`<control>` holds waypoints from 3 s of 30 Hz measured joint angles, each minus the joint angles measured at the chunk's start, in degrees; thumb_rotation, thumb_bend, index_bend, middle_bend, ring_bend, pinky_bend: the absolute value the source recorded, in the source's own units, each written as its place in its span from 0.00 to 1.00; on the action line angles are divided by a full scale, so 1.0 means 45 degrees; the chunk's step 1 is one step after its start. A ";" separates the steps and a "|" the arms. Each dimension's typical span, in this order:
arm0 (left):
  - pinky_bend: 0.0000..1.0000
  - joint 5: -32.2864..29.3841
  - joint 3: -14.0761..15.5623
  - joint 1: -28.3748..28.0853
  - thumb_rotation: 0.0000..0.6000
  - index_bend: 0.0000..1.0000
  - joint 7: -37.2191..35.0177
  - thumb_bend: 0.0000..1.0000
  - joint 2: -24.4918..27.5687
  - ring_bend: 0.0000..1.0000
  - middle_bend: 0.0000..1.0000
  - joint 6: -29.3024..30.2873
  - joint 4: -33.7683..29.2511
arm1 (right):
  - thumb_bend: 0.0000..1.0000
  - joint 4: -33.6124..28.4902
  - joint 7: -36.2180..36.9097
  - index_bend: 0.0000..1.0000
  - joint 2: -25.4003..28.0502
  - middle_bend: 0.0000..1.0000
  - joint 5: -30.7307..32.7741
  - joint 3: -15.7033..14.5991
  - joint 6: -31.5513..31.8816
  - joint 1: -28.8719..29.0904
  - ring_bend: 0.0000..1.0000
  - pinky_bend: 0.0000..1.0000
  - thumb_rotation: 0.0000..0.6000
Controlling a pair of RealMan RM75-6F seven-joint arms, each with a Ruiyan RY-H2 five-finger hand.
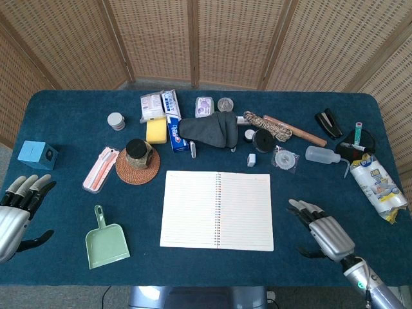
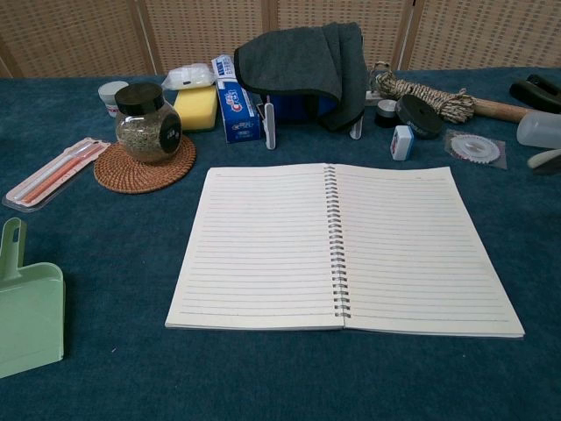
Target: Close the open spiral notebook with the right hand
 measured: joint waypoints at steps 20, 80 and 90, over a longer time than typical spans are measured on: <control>0.01 -0.0478 -0.0078 -0.0140 1.00 0.00 0.0238 0.15 -0.0120 0.00 0.00 -0.0351 -0.0064 | 0.29 0.0034 0.0541 0.10 -0.2646 0.14 0.1366 0.0715 -0.3955 0.3520 0.04 0.11 0.71; 0.01 -0.0222 0.0045 -0.0204 1.00 0.00 0.0213 0.15 -0.0606 0.00 0.00 -0.0447 -0.0015 | 0.29 -0.1588 -0.1050 0.28 0.0440 0.51 0.1425 -0.2261 -0.2828 0.2449 0.44 0.47 0.57; 0.01 -0.0165 0.0075 -0.0167 1.00 0.00 0.0329 0.15 -0.0590 0.00 0.00 -0.0387 -0.0128 | 0.29 -0.1316 -0.0550 0.16 0.0011 0.12 0.1068 -0.1910 -0.2074 0.2291 0.02 0.21 0.56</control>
